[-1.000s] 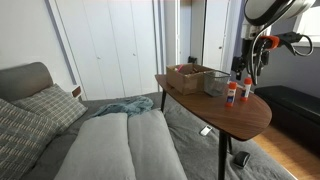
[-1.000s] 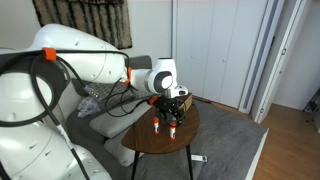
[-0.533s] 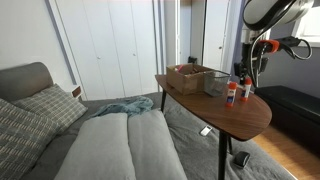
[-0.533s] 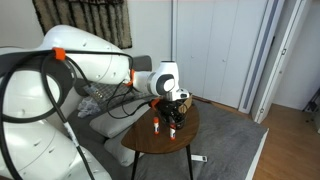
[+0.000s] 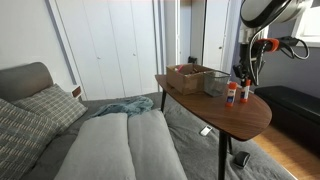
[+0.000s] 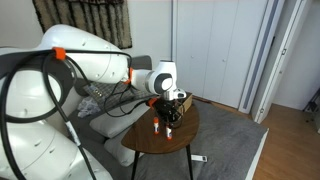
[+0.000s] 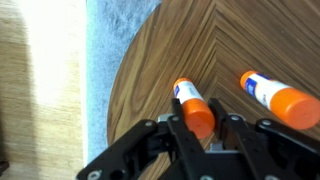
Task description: Pick up the glue stick to the right and move it close to the glue stick on the left, pick up both glue sticks together and put them in the gray pen holder
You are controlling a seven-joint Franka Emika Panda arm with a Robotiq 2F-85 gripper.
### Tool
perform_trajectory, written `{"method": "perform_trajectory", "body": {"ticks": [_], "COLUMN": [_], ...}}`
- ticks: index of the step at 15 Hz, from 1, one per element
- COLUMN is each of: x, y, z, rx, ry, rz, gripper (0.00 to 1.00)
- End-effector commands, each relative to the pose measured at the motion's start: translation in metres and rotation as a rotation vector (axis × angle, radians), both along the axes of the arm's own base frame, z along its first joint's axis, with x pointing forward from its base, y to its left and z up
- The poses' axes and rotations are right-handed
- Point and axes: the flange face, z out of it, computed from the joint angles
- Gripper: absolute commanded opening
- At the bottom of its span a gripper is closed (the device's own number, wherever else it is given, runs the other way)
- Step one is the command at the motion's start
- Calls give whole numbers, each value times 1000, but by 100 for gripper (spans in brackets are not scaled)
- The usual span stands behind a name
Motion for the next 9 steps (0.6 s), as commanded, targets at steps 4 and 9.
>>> {"method": "perform_trajectory", "body": {"ticks": [4,9], "x": [-16,-20], "y": [14,18], "z": [10,11], "rx": [52,68], "ry": [32,8], "rz": [23,15], "gripper": [8,8]}}
